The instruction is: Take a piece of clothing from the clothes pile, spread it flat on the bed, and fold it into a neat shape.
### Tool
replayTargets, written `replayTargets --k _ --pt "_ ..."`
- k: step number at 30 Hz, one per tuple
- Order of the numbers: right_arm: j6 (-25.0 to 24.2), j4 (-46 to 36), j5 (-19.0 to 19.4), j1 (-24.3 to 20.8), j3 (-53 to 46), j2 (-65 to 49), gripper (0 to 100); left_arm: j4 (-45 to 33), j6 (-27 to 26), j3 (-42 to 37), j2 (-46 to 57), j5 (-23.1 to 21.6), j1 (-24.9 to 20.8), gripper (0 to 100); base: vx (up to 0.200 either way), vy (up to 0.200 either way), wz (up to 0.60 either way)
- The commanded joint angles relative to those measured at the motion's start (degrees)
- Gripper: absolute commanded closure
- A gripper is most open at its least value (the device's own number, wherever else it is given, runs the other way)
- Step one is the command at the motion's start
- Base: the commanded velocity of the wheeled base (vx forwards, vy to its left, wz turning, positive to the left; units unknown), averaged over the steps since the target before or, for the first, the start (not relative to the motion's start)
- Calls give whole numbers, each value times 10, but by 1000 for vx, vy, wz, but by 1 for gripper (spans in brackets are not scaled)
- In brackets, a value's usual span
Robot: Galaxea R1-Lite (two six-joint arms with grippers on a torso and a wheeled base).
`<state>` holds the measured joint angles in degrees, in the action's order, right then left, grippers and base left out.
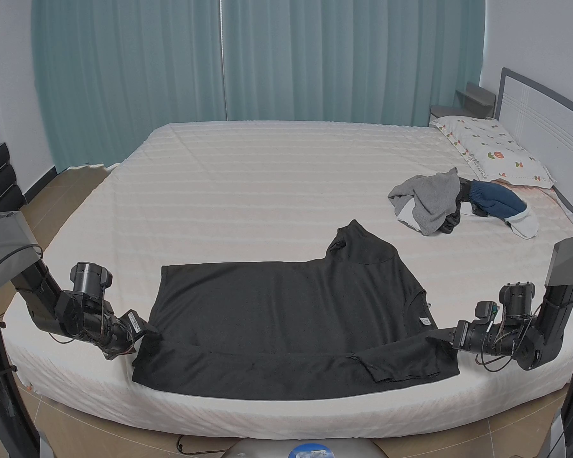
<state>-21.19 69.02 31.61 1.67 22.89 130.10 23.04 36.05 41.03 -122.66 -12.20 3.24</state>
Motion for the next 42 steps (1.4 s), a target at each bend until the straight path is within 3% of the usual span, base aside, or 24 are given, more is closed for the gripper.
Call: replayTargets --k 1,7,12,18,42 --pt "-26 2 -1 4 -6 -25 0 1 5 -1 8 0 5 0 0 0 0" --pt "-102 2 1 4 -21 -85 0 3 17 -20 66 -7 35 0 0 0 0" --pt "-170 4 1 1 -33 -110 0 7 60 -39 98 -10 38 0 0 0 0" --pt "-226 4 1 -1 -43 -115 0 3 106 -40 110 -59 59 0 133 0 0" --pt "-238 7 3 0 -60 -110 0 0 108 -42 96 -61 67 0 17 8 0"
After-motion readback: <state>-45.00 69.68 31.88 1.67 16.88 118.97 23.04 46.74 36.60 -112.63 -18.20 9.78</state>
